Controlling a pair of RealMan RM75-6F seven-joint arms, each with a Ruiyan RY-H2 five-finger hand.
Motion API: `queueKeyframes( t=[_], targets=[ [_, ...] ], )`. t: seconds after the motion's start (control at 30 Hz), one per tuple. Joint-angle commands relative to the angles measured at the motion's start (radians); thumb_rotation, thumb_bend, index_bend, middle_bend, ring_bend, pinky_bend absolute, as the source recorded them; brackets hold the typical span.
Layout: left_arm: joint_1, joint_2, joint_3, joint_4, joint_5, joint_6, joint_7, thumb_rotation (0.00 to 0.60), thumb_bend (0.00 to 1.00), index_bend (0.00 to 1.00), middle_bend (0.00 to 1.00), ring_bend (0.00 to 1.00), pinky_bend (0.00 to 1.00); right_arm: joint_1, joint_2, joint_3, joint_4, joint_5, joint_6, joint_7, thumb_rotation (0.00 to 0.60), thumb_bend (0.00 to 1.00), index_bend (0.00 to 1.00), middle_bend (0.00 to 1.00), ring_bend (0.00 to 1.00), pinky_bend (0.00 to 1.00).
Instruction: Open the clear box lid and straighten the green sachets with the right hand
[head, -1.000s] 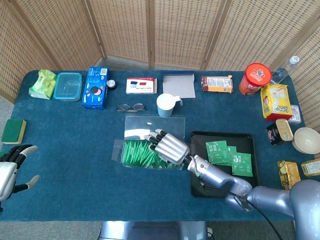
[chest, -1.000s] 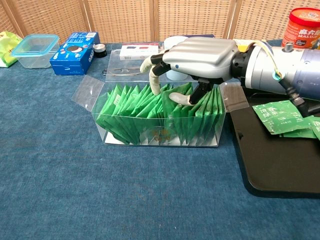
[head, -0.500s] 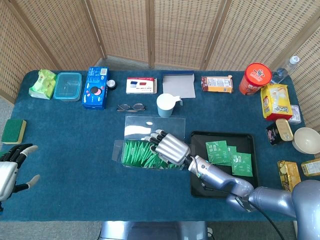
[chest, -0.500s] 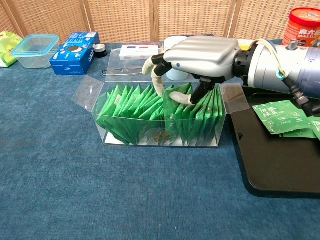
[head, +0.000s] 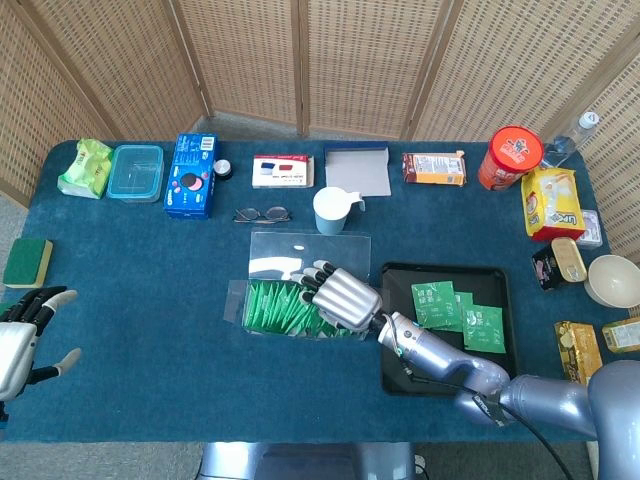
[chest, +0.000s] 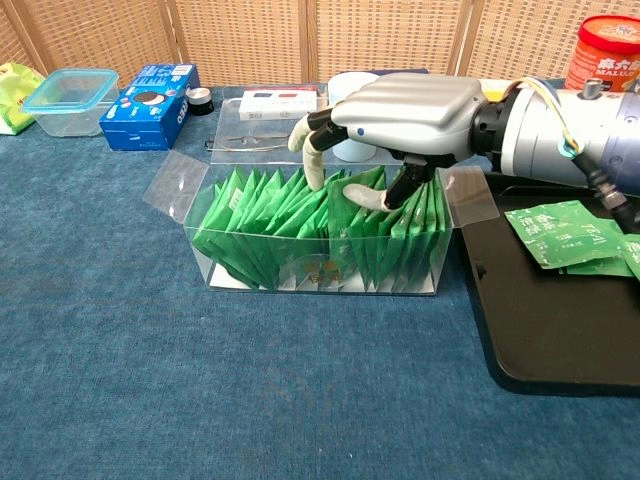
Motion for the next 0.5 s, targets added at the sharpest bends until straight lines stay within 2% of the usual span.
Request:
queueKeyframes(
  t=[0.03, 0.5],
  targets=[
    [0.0, 0.0, 0.0, 0.0, 0.001, 0.0, 0.001, 0.6, 0.19, 0.19, 0.17, 0.14, 0.26, 0.0, 0.002, 0.0, -0.004, 0.002, -0.003, -0.002, 0.6, 0.56, 0.38, 0.19, 0.2, 0.19],
    [0.003, 0.0, 0.002, 0.004, 0.002, 0.005, -0.005, 0.6, 0.19, 0.19, 0.17, 0.13, 0.26, -0.004, 0.004, 0.01, -0.02, 0.025, -0.007, -0.014, 0.6, 0.61, 0.39, 0.2, 0.2, 0.19]
  ],
)
